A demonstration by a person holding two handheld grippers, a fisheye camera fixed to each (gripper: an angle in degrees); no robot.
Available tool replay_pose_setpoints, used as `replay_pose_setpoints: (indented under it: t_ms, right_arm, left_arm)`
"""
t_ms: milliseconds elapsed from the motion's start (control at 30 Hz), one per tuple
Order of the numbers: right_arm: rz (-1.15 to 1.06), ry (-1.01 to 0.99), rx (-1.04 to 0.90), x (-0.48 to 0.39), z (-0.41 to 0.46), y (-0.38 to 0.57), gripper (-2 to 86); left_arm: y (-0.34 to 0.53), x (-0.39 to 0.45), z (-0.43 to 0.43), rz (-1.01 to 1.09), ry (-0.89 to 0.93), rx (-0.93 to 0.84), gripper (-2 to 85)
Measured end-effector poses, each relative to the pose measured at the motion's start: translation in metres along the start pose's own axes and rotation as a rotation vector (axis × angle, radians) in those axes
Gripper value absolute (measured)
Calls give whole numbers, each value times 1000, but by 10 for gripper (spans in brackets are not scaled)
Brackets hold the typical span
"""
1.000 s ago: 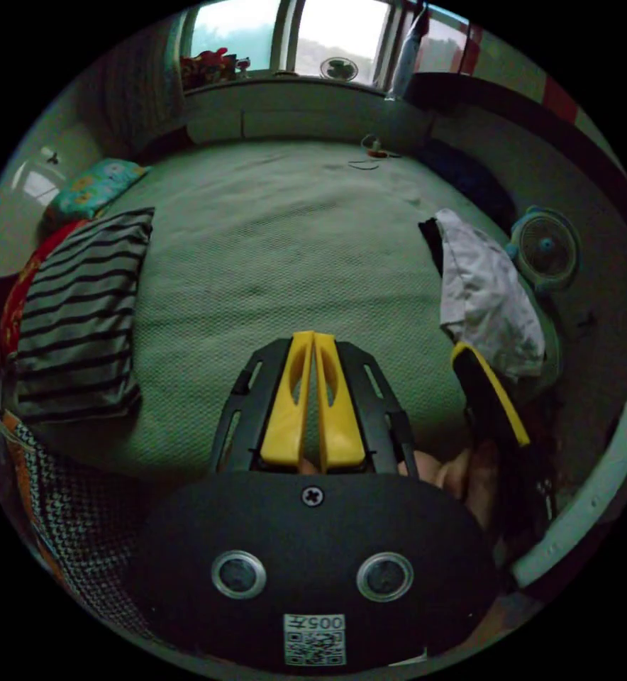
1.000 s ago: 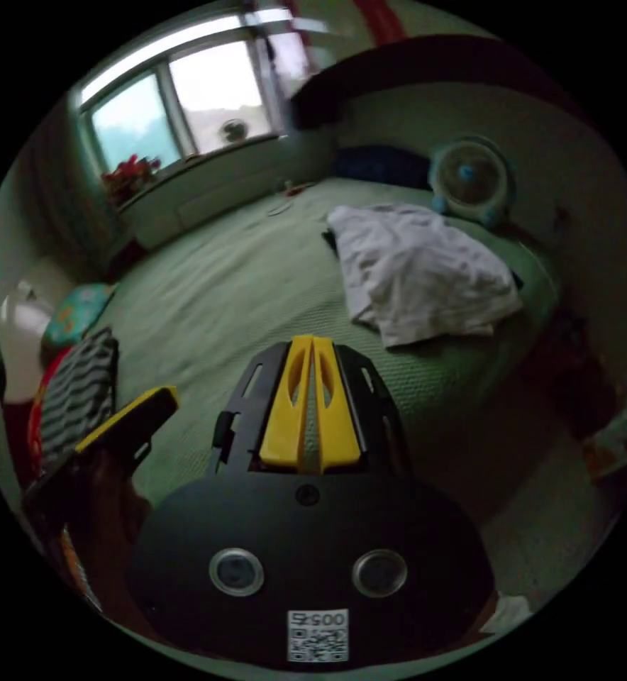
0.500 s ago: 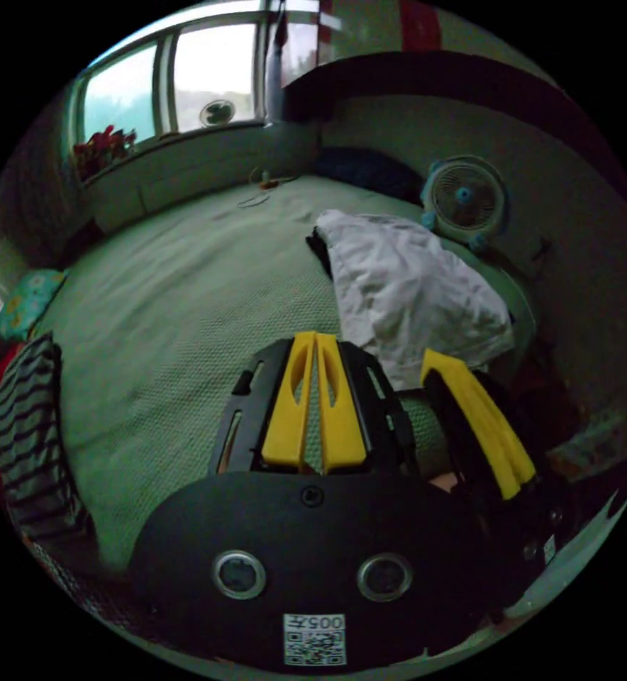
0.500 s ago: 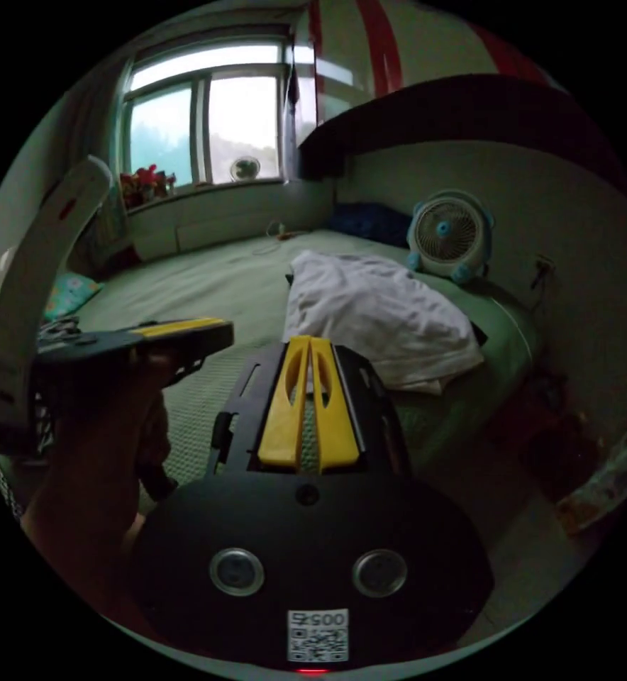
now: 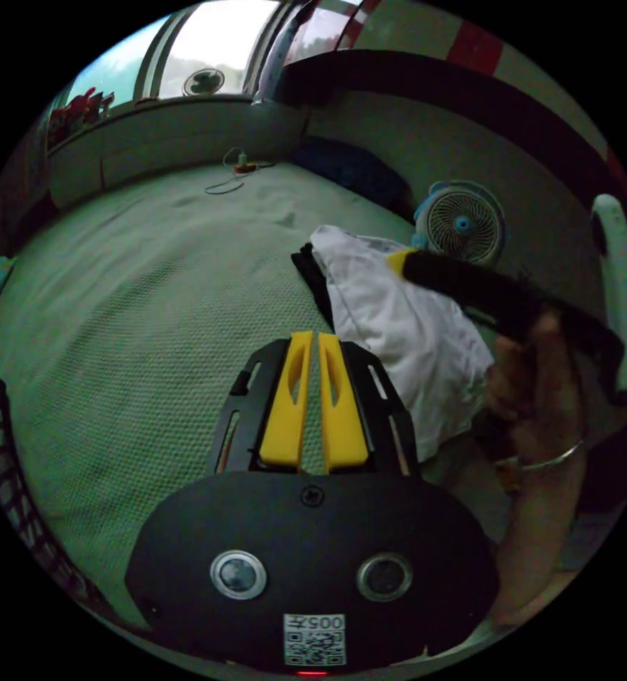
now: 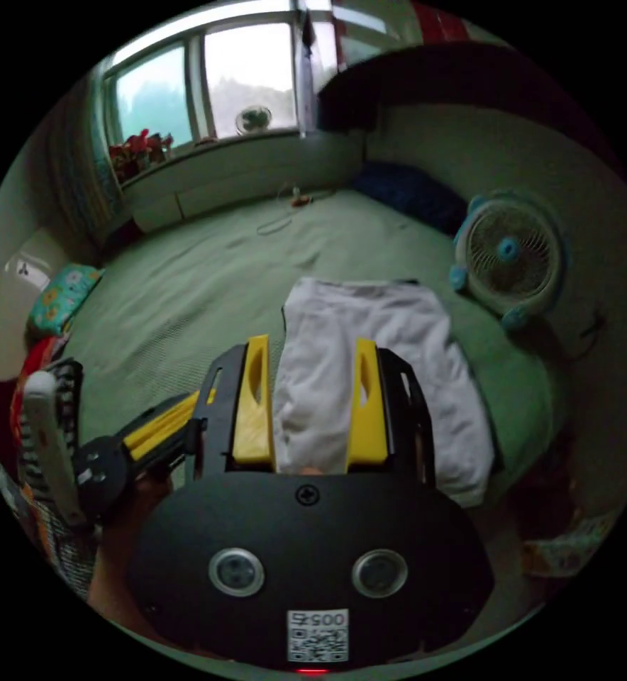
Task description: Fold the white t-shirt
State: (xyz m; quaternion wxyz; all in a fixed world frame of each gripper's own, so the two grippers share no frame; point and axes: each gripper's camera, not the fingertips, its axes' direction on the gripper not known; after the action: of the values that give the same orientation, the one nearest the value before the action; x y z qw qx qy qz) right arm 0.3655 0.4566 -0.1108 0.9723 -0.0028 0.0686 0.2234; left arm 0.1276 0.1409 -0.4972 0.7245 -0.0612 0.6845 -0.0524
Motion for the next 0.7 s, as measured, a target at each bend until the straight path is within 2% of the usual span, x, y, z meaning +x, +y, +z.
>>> replay_pose_setpoints:
  t_ms: [100, 267, 467, 533, 700]
  right_arm:
    - [29, -38, -85, -3, 33, 1, 154]
    - [8, 108, -179, -21, 64, -13, 144]
    - [-14, 331, -202, -27, 96, -16, 72]
    - [32, 313, -158, -16, 90, -14, 13]
    - [112, 157, -23, 12, 55, -7, -14]
  left_arm:
    - [-26, -8, 15, 27, -91, -109, 8]
    - [-50, -29, 36, 30, -273, -236, 1]
    - [-72, -60, 40, -68, -142, -239, 0]
    - [-78, -68, 38, -82, -137, -224, -1]
    - [-92, -95, 30, -125, -115, -209, -1]
